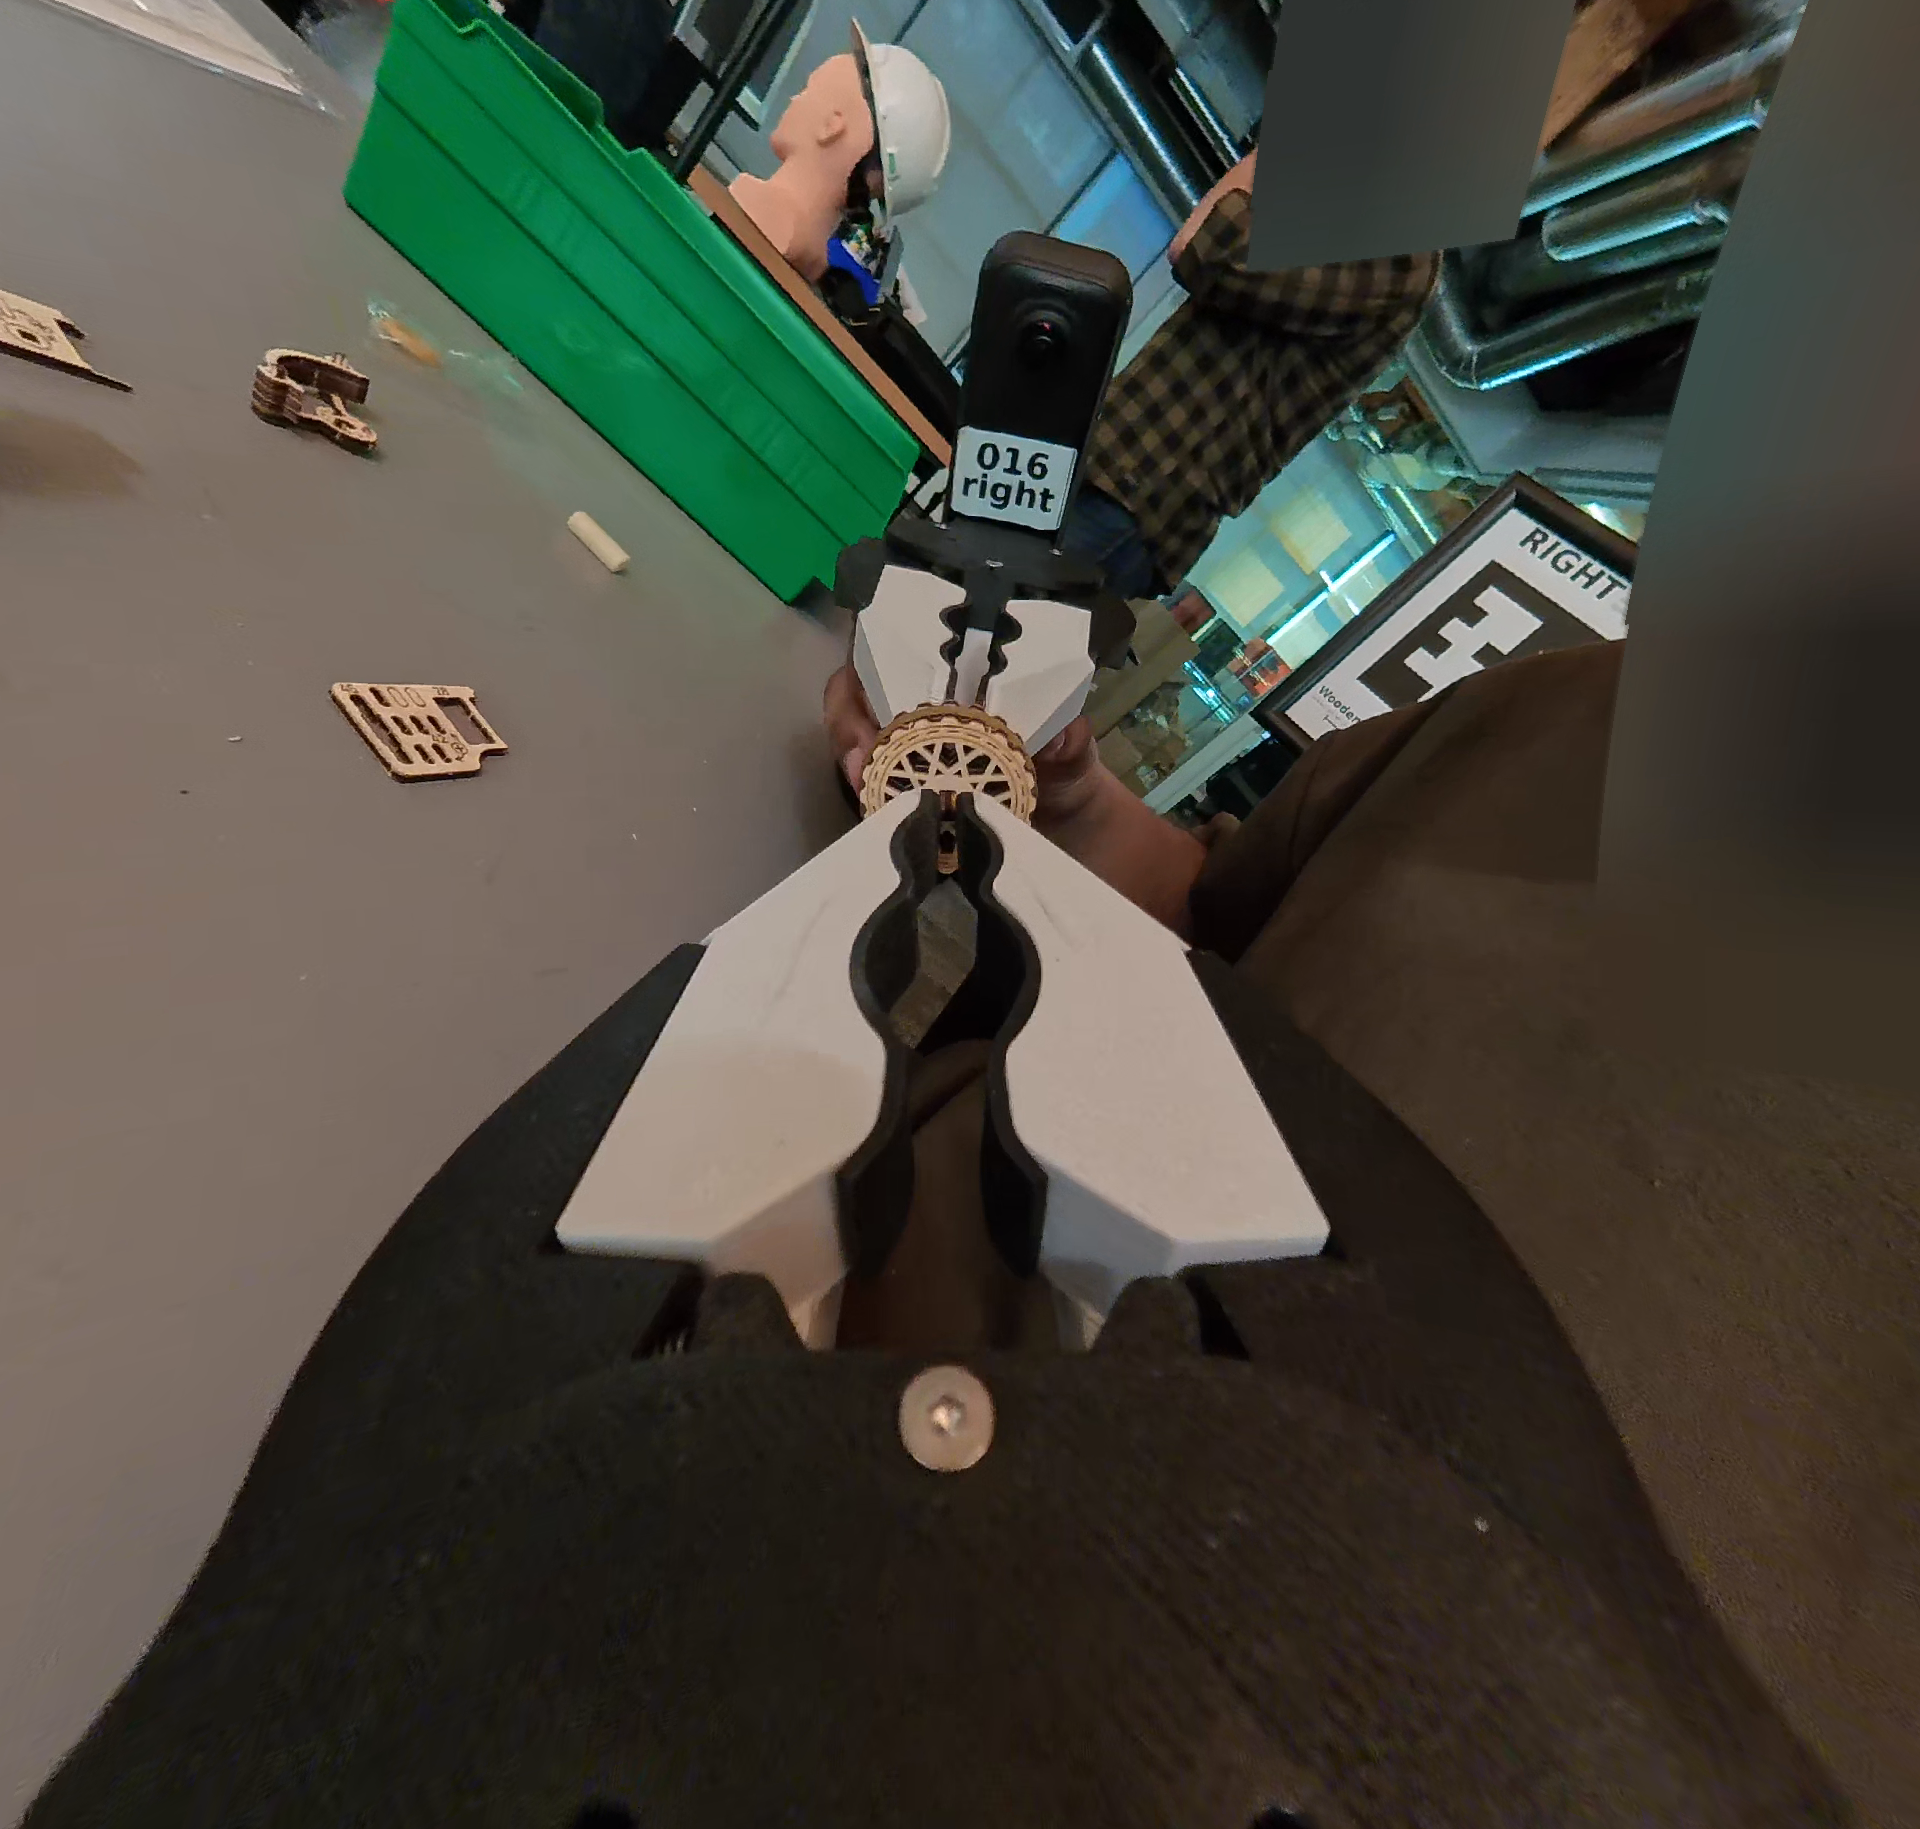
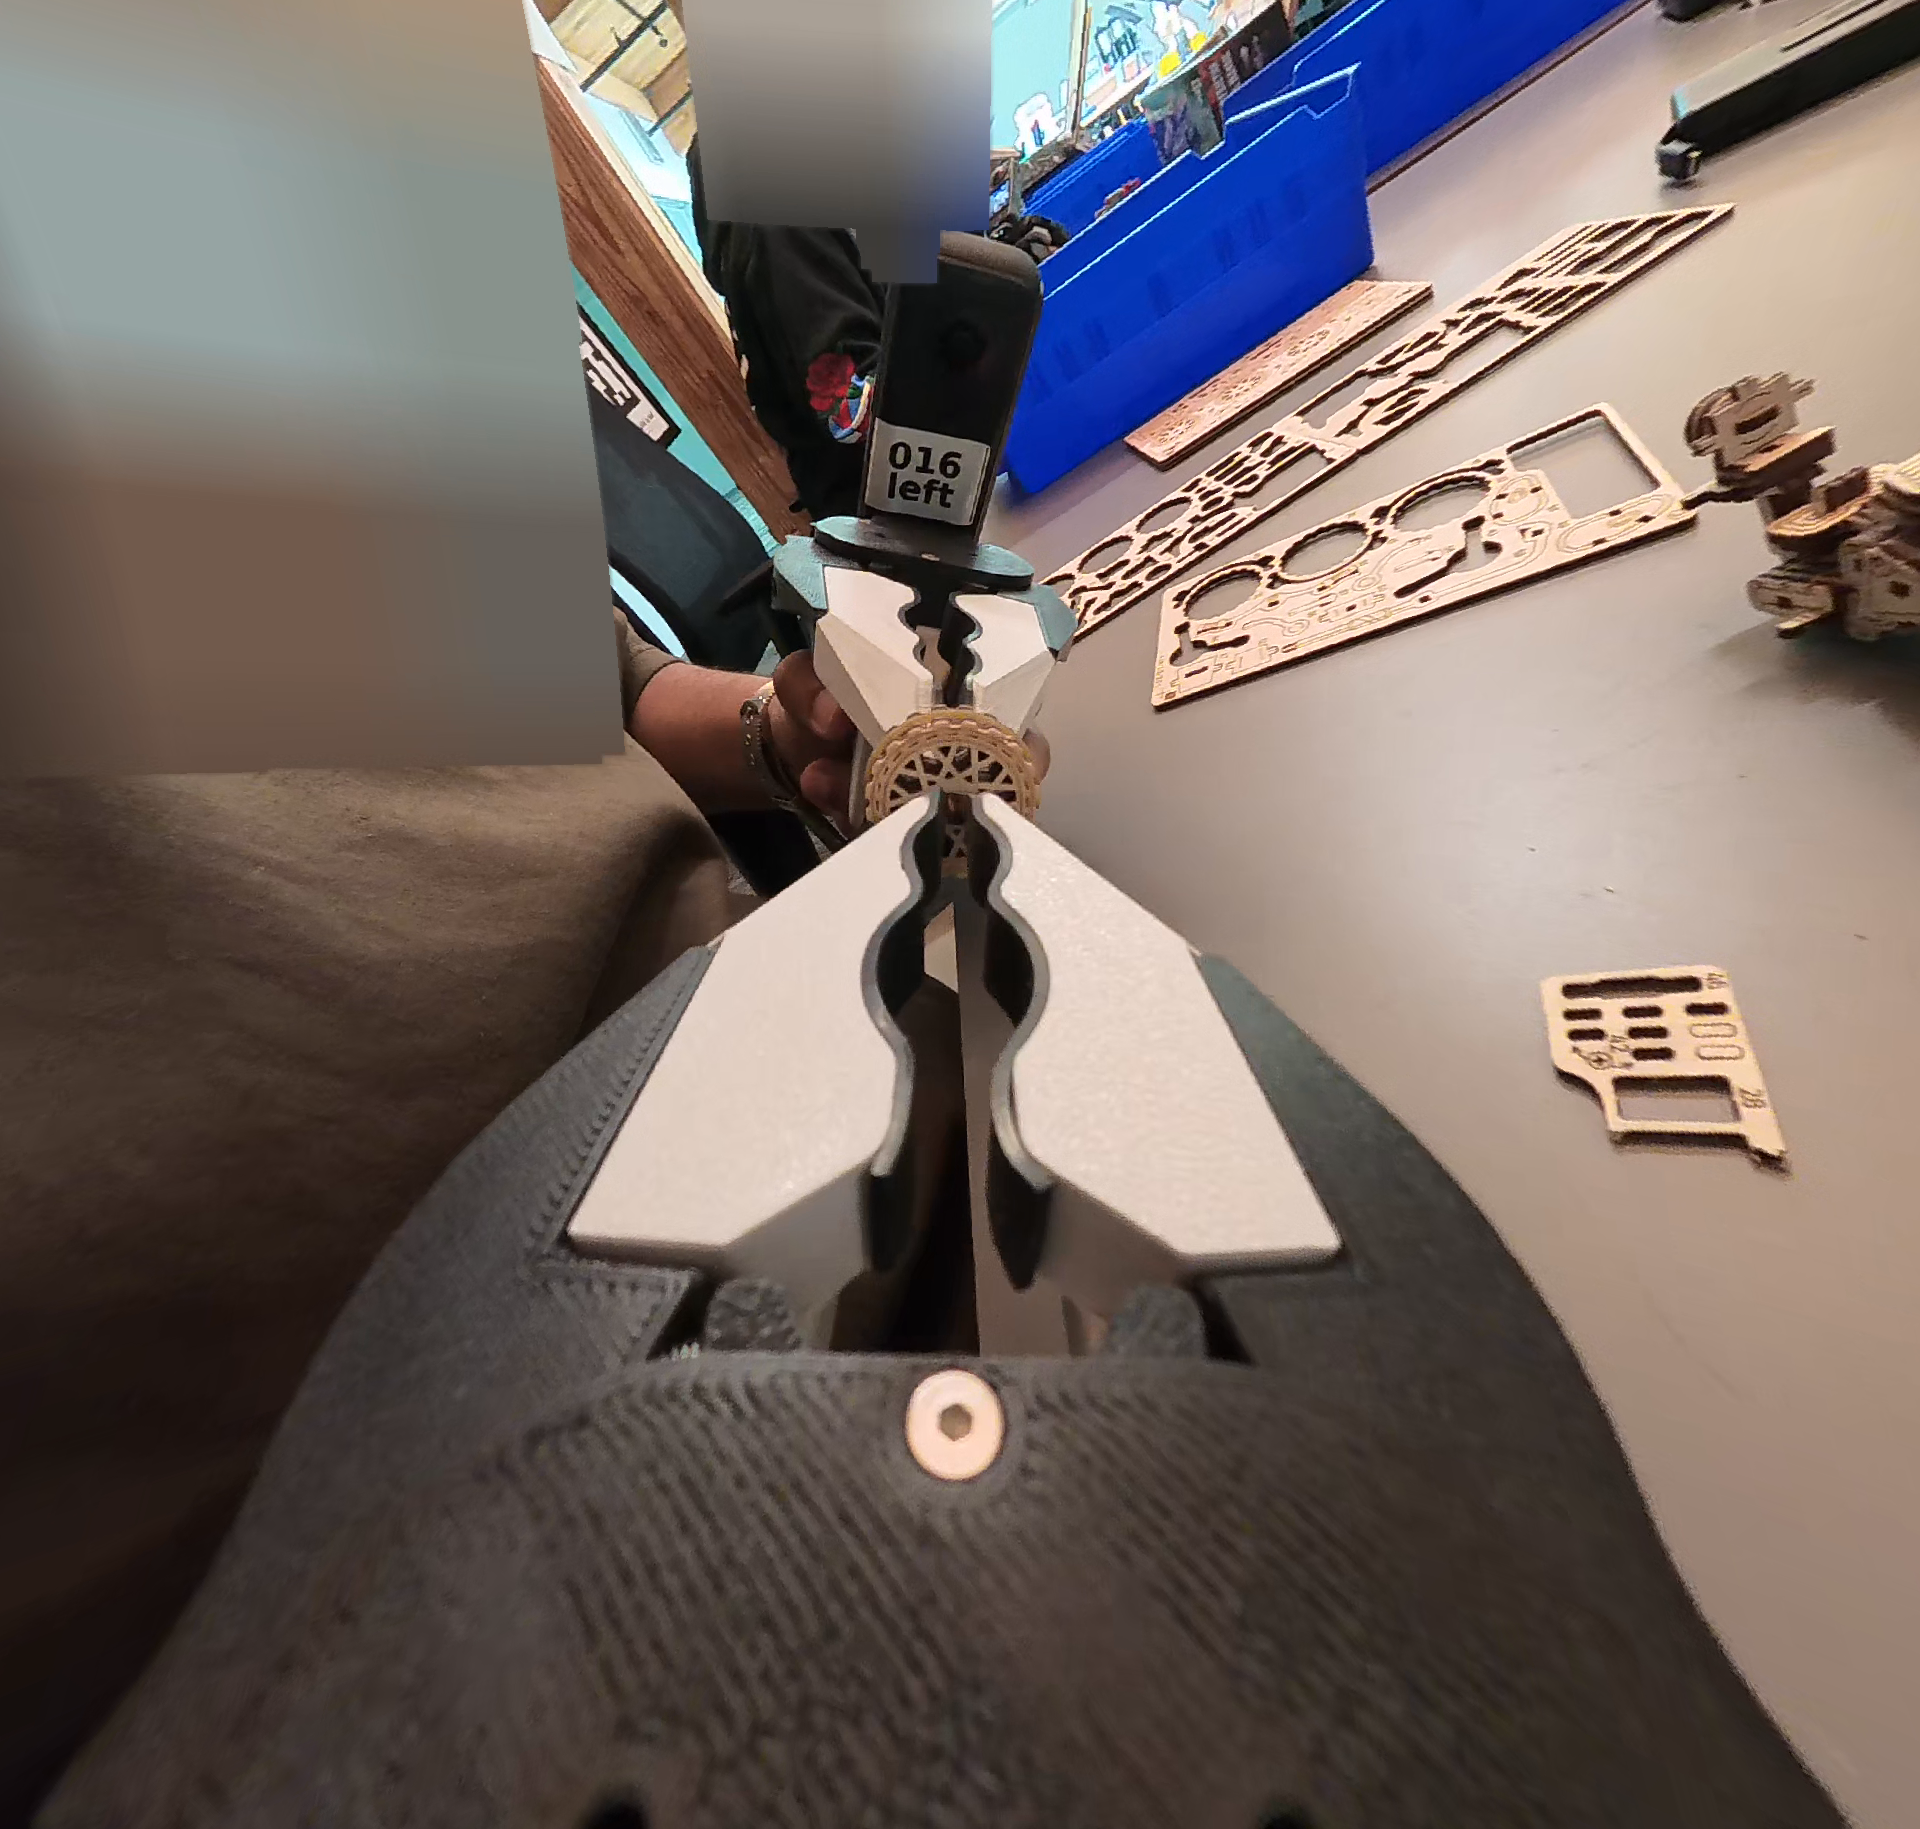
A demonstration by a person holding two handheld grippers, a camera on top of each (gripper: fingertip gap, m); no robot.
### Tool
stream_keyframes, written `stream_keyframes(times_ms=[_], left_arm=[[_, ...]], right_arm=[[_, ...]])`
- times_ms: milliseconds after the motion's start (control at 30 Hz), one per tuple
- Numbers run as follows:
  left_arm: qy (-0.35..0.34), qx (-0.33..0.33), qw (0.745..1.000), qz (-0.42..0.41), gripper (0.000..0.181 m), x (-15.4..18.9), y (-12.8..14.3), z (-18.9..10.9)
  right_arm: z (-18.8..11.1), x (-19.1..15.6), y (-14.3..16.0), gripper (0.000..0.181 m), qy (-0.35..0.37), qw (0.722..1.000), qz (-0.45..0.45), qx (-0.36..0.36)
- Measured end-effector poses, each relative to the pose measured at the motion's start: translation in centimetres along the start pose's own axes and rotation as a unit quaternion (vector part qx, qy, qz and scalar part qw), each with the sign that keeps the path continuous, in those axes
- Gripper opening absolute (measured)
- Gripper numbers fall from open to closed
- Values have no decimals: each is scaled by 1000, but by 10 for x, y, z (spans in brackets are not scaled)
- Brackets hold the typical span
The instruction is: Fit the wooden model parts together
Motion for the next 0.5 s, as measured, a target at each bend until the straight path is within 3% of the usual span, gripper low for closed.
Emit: stream_keyframes(times_ms=[500], left_arm=[[-12, 9, 1000, -27, 14, -7, -1, 0]], right_arm=[[-6, 5, -8, 0, 14, 1000, -6, 21]])
Point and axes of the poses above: each gripper's, where its closed fingertips meet, z out along the fingers, y out of its underside, x = y × z across the jaws, the point moved 1 cm from there along -z, back along the fingers, and after that the axes turned 11 degrees about z, right-handed, at the moved point
